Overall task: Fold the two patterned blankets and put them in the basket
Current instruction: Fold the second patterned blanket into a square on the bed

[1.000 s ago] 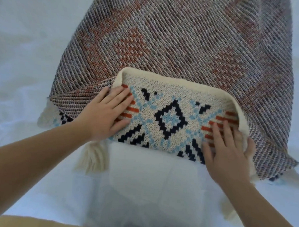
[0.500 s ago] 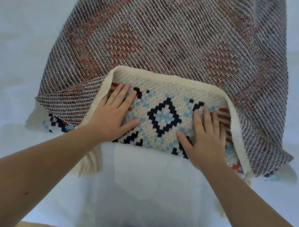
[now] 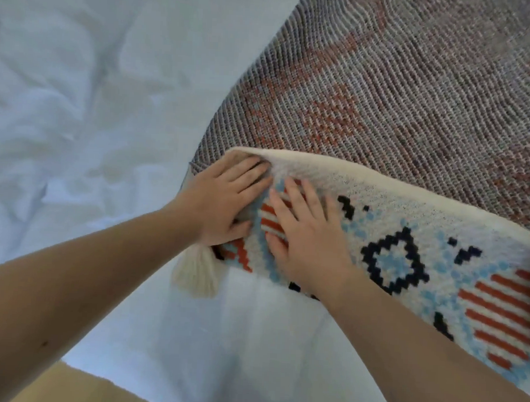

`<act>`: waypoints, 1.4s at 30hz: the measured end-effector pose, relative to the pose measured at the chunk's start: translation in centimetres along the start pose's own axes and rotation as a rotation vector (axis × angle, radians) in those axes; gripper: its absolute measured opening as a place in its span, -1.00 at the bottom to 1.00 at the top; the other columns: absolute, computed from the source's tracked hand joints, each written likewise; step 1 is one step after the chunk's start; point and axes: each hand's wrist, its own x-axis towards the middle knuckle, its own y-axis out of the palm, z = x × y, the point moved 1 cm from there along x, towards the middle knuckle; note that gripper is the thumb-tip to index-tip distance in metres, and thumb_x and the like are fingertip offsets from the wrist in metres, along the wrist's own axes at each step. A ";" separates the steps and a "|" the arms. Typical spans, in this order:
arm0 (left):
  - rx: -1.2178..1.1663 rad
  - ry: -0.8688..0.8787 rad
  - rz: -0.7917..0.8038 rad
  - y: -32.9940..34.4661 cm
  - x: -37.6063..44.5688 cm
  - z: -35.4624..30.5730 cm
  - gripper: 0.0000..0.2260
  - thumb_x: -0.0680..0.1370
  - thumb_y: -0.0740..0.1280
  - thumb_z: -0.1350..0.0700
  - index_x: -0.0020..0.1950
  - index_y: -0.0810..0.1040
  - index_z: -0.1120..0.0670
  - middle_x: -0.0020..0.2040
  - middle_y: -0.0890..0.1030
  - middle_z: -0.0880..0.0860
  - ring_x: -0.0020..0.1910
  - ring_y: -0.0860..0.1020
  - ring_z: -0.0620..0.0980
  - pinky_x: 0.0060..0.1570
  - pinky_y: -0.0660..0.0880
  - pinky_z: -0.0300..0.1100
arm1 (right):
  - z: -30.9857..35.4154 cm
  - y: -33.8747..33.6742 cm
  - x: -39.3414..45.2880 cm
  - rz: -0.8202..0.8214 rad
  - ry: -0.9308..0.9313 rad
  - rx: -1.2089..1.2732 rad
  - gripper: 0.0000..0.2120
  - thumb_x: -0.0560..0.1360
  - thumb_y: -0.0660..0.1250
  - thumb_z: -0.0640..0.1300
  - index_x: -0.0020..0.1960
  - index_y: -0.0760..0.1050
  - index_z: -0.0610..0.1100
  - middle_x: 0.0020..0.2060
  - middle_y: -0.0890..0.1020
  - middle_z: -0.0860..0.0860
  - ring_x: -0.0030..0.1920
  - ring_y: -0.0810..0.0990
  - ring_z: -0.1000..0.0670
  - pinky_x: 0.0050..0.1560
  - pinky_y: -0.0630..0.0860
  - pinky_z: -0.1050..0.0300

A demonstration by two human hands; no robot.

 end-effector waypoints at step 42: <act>-0.359 0.561 -0.177 -7.9 18.9 -32.7 -0.45 0.63 0.07 -0.16 0.44 0.43 0.19 0.42 0.48 0.17 0.45 0.35 0.22 0.50 0.09 0.15 | -19.3 -1.1 -28.9 -0.333 1.122 0.129 -0.53 0.52 0.29 0.15 0.23 0.56 -0.20 0.11 0.65 -0.24 0.09 0.62 -0.32 0.04 0.56 -0.27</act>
